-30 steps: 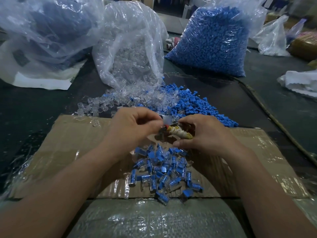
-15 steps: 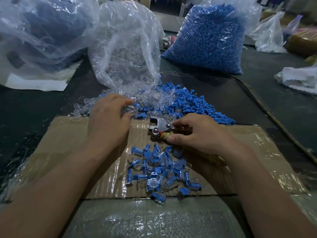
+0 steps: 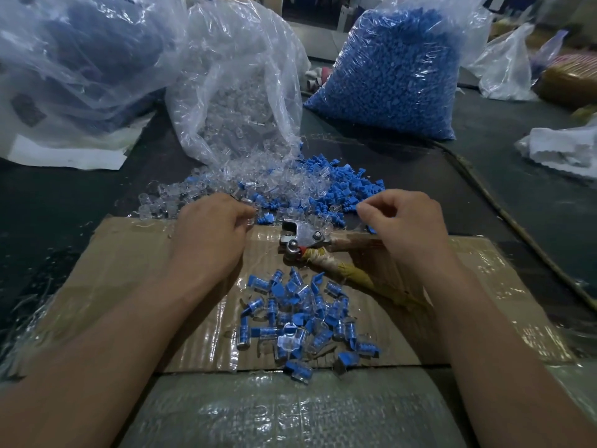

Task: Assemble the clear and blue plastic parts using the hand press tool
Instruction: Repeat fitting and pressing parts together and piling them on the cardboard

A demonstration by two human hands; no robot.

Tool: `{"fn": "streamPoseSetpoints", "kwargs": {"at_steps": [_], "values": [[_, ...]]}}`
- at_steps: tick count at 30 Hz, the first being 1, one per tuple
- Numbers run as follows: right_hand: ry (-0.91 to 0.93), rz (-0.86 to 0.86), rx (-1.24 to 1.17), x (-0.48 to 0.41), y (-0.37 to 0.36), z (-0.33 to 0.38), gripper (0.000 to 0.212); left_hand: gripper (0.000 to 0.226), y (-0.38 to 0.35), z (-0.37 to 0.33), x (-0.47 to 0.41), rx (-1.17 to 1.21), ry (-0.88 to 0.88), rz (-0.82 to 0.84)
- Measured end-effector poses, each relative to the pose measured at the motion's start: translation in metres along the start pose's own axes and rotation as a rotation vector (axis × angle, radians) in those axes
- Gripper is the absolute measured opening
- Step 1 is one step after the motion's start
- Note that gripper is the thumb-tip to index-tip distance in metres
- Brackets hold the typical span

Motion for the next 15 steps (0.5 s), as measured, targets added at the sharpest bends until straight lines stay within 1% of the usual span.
{"fn": "streamPoseSetpoints", "kwargs": {"at_steps": [3, 5, 8, 11, 13, 15], "values": [[-0.032, -0.037, 0.008, -0.003, 0.002, -0.006, 0.014, 0.022, 0.003, -0.001, 0.001, 0.056, 0.016, -0.069], [-0.053, -0.039, 0.010, -0.005, 0.002, -0.010, 0.015, 0.026, 0.005, -0.001, 0.003, 0.136, 0.040, -0.118], [-0.071, 0.011, 0.016, -0.008, -0.002, -0.014, 0.006, 0.033, 0.012, -0.004, 0.006, 0.255, 0.045, -0.195], [-0.037, 0.136, 0.032, -0.011, -0.014, -0.011, 0.023, 0.030, 0.018, -0.009, 0.008, 0.257, -0.010, -0.221], [0.000, 0.233, 0.083, -0.013, -0.023, -0.008, 0.033, 0.028, 0.020, -0.012, 0.010, 0.269, -0.039, -0.213], [0.021, 0.312, 0.163, -0.014, -0.031, -0.008, 0.038, 0.025, 0.021, -0.014, 0.012, 0.295, -0.060, -0.205]]}}
Point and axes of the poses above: each hand's wrist, its own x-axis away from the middle knuckle, its own y-axis out of the back of the hand, z = x × y, the point moved 3 cm from there along -x, towards the middle knuckle, and after that the axes turned 14 degrees about -x, right-handed, at the moved point
